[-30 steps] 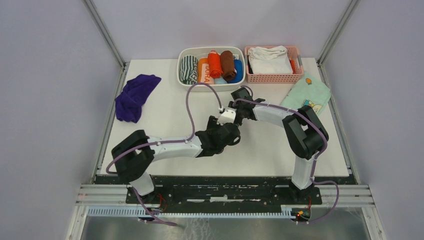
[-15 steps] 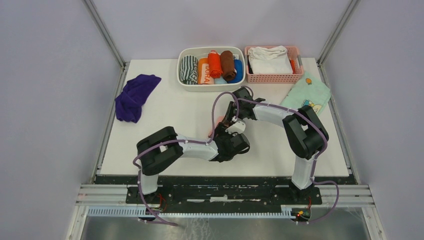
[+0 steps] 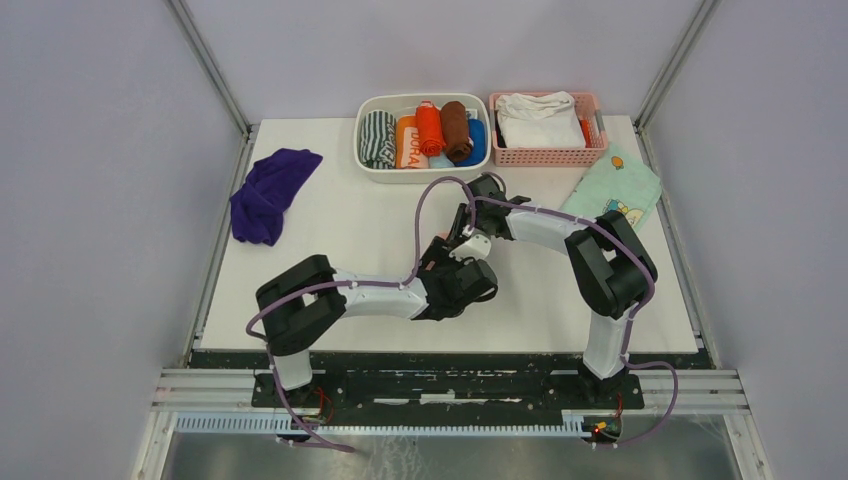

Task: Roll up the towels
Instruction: Roll the towel at the center of the board.

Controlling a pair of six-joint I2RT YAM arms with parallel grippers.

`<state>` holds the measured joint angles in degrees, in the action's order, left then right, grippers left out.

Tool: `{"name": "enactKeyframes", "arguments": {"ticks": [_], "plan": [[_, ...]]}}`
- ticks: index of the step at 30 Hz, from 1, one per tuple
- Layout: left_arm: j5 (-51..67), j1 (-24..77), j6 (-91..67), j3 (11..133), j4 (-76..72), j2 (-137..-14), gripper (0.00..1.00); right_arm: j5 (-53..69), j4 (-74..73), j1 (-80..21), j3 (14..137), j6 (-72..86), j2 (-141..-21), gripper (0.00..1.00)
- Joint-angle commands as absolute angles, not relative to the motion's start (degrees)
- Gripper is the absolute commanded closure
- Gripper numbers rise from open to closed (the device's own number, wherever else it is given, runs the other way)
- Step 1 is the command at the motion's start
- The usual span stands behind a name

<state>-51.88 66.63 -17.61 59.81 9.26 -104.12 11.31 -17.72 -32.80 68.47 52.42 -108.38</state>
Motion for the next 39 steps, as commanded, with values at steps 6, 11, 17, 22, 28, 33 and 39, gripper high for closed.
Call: {"name": "enactKeyframes", "arguments": {"ticks": [6,11,17,22,28,33,39], "plan": [[-44.15,63.78,-15.03,57.92,5.81,-101.21,0.15,11.16,-19.91,-33.04,68.60,51.40,-108.63,0.70],[-41.39,62.41,-15.96,56.83,6.21,-100.88,0.17,11.45,-19.60,-33.01,68.58,51.46,-108.97,0.70],[-35.54,60.29,-16.55,54.76,4.44,-99.27,0.23,11.52,-19.30,-33.01,68.33,51.44,-108.90,0.70],[-33.74,59.03,-16.76,54.36,3.87,-99.54,0.28,11.82,-19.16,-33.04,68.34,51.36,-108.98,0.71],[-33.22,58.80,-16.11,54.97,3.40,-100.26,0.34,12.18,-19.01,-33.04,68.31,51.29,-109.31,0.71],[-31.54,58.69,-16.36,55.06,4.05,-99.83,0.54,13.01,-18.76,-32.99,68.55,50.43,-109.44,0.71],[-30.91,57.93,-17.71,54.96,5.34,-96.93,0.81,14.51,-17.65,-33.04,69.35,48.72,-108.66,0.67]]}}
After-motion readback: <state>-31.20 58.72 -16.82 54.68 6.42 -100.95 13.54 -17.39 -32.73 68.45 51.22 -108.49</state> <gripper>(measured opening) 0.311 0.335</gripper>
